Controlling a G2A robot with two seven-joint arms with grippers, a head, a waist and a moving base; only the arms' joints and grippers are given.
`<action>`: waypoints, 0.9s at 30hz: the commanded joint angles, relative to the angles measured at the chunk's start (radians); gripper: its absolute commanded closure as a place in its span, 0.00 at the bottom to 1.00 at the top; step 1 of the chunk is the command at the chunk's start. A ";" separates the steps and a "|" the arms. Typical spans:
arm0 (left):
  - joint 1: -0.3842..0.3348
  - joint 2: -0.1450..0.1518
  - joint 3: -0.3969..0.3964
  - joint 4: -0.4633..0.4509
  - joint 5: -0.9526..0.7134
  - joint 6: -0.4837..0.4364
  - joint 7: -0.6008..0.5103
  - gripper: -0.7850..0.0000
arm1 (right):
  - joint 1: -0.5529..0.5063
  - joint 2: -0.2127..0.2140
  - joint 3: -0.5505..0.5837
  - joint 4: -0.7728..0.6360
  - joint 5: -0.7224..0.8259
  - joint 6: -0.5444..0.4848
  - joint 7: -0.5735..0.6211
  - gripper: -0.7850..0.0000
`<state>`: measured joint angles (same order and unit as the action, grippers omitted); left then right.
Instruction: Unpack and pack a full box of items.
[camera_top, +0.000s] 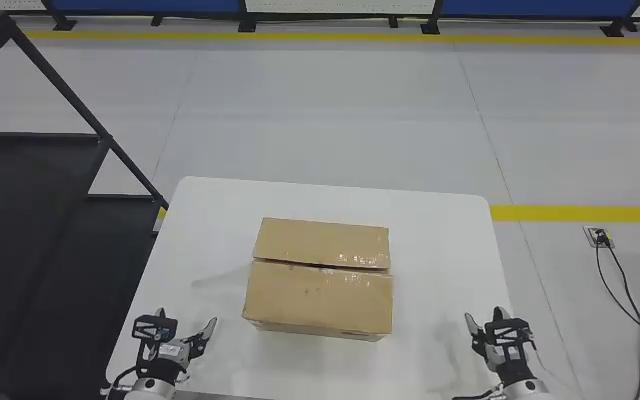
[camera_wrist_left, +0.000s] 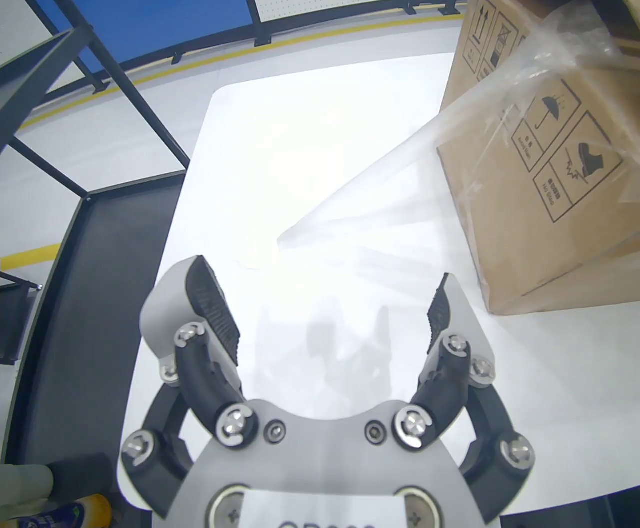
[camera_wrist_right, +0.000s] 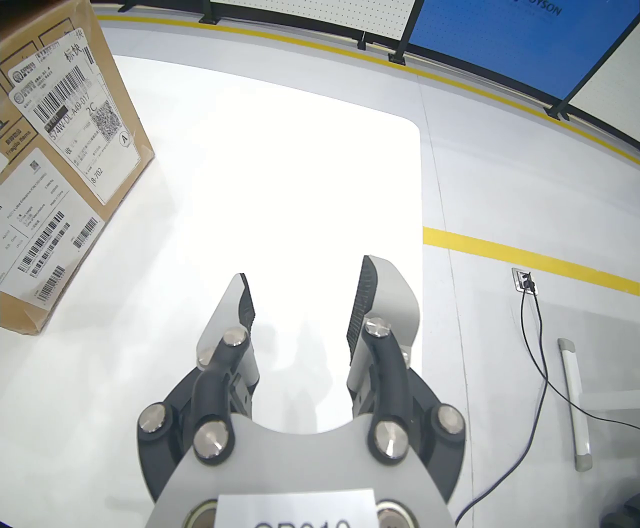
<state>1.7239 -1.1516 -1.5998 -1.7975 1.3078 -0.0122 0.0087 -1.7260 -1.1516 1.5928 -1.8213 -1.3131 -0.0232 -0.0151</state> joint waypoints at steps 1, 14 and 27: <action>-0.008 -0.002 -0.009 -0.003 -0.073 -0.031 0.006 0.00 | 0.003 -0.002 -0.001 -0.027 0.053 -0.034 -0.010 0.00; -0.038 0.011 -0.156 -0.092 -0.352 -0.312 -0.030 0.00 | 0.075 -0.010 -0.028 -0.207 0.376 -0.197 0.051 0.00; -0.038 0.011 -0.156 -0.092 -0.352 -0.312 -0.030 0.00 | 0.115 -0.016 -0.070 -0.185 0.381 -0.158 0.073 0.00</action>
<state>1.6859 -1.1407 -1.7555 -1.8896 0.9561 -0.3241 -0.0214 -1.6289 -1.1658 1.5439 -2.0118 -0.9356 -0.1903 0.0464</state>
